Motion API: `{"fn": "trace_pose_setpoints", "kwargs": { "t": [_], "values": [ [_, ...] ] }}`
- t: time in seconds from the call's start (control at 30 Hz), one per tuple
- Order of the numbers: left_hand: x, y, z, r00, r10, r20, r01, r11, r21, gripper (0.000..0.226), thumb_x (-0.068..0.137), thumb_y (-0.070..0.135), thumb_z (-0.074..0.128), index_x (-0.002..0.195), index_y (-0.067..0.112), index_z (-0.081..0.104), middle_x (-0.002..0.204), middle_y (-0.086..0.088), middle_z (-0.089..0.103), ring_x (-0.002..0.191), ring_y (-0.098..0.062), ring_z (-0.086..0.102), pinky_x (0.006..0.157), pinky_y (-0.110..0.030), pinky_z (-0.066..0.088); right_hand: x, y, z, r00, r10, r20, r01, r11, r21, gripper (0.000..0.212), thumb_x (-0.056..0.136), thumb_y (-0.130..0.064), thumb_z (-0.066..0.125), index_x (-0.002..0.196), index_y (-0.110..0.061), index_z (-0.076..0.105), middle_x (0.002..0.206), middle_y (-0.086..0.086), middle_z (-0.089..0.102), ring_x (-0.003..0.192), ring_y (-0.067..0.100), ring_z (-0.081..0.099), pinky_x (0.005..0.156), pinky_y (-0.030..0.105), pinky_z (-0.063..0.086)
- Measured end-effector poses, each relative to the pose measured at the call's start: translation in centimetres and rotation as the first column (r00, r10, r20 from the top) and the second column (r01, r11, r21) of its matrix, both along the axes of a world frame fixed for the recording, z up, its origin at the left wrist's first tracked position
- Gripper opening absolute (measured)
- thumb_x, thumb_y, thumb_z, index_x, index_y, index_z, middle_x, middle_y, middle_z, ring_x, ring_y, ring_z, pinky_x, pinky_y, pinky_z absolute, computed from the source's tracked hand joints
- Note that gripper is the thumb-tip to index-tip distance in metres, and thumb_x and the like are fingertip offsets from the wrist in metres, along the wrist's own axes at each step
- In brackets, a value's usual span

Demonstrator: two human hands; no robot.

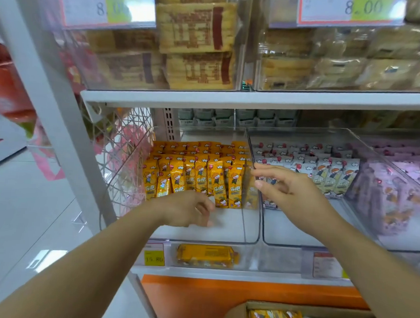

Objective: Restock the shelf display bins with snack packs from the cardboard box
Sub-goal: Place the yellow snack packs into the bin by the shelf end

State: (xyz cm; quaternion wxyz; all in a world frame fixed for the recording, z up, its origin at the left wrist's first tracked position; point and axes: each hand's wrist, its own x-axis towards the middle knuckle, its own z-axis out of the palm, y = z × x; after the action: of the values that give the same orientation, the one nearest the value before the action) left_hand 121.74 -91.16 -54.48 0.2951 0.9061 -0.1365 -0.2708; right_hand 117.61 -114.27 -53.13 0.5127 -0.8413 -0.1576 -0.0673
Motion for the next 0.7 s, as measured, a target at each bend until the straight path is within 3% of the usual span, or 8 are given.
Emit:
{"fn": "trace_pose_setpoints", "kwargs": {
  "t": [0.07, 0.2, 0.33, 0.43, 0.53, 0.63, 0.7],
  "values": [
    [-0.4, 0.3, 0.0, 0.997, -0.056, -0.049, 0.059, 0.997, 0.049, 0.032, 0.089, 0.024, 0.068, 0.118, 0.02, 0.057, 0.12, 0.002, 0.057, 0.099, -0.014, 0.057, 0.077, -0.025, 0.049, -0.1, 0.0, 0.1, 1.0, -0.007, -0.011, 0.007, 1.0, -0.009, 0.022, 0.092, -0.025, 0.058, 0.112, -0.035, 0.062, 0.128, -0.027, 0.046, 0.084, -0.002, 0.067, 0.07, 0.003, 0.046],
    [-0.5, 0.5, 0.1, 0.946, -0.245, -0.211, 0.298, 0.914, 0.275, 0.039, 0.083, 0.041, 0.071, 0.119, 0.029, 0.059, 0.111, 0.017, 0.061, 0.107, -0.009, 0.057, 0.097, -0.029, 0.047, -0.1, 0.0, 0.2, 1.0, -0.006, -0.016, 0.006, 1.0, -0.016, 0.022, 0.092, -0.024, 0.058, 0.111, -0.034, 0.062, 0.127, -0.028, 0.045, 0.083, -0.005, 0.066, 0.07, 0.001, 0.044],
    [-0.4, 0.2, 0.1, 0.934, -0.296, -0.199, 0.35, 0.871, 0.346, 0.04, 0.081, 0.042, 0.072, 0.117, 0.027, 0.062, 0.106, 0.017, 0.064, 0.105, -0.012, 0.06, 0.093, -0.03, 0.048, -0.1, 0.1, 0.2, 1.0, 0.0, -0.014, 0.0, 1.0, -0.007, 0.021, 0.092, -0.024, 0.058, 0.107, -0.039, 0.06, 0.125, -0.03, 0.045, 0.084, -0.004, 0.066, 0.07, 0.002, 0.045],
    [-0.5, 0.3, 0.3, 0.933, -0.279, -0.228, 0.342, 0.887, 0.311, 0.037, 0.086, 0.04, 0.068, 0.119, 0.023, 0.065, 0.115, 0.006, 0.068, 0.11, -0.019, 0.062, 0.099, -0.037, 0.048, -0.1, 0.1, 0.2, 1.0, 0.0, -0.015, 0.0, 1.0, -0.011, 0.021, 0.092, -0.024, 0.058, 0.106, -0.039, 0.06, 0.125, -0.029, 0.046, 0.084, -0.002, 0.067, 0.071, 0.004, 0.046],
    [-0.9, 0.7, 0.7, 0.926, -0.289, -0.241, 0.348, 0.903, 0.253, 0.037, 0.09, 0.048, 0.059, 0.119, 0.027, 0.065, 0.118, 0.008, 0.066, 0.111, -0.015, 0.06, 0.101, -0.033, 0.045, 0.0, 0.0, 0.2, 1.0, -0.001, -0.015, 0.001, 1.0, -0.013, 0.021, 0.091, -0.025, 0.058, 0.107, -0.038, 0.061, 0.126, -0.027, 0.047, 0.085, -0.001, 0.067, 0.071, 0.004, 0.047],
    [-1.2, 0.8, 1.2, 0.916, -0.266, -0.301, 0.296, 0.954, 0.056, 0.026, 0.092, 0.044, 0.056, 0.105, 0.024, 0.067, 0.1, 0.005, 0.067, 0.088, -0.007, 0.059, 0.081, -0.022, 0.049, 0.0, 0.0, 0.2, 1.0, -0.001, -0.011, 0.001, 1.0, -0.012, 0.021, 0.091, -0.025, 0.058, 0.107, -0.038, 0.061, 0.125, -0.028, 0.047, 0.084, -0.002, 0.067, 0.071, 0.003, 0.046],
    [-1.5, 1.0, 1.7, 0.909, -0.259, -0.325, 0.258, 0.965, -0.048, 0.02, 0.091, 0.047, 0.056, 0.094, 0.03, 0.065, 0.086, 0.017, 0.062, 0.079, 0.0, 0.056, 0.074, -0.017, 0.043, 0.0, 0.1, 0.2, 1.0, -0.005, -0.007, 0.005, 1.0, -0.016, 0.02, 0.092, -0.024, 0.058, 0.106, -0.038, 0.061, 0.124, -0.029, 0.047, 0.083, -0.004, 0.066, 0.071, 0.003, 0.046]
  ]
}}
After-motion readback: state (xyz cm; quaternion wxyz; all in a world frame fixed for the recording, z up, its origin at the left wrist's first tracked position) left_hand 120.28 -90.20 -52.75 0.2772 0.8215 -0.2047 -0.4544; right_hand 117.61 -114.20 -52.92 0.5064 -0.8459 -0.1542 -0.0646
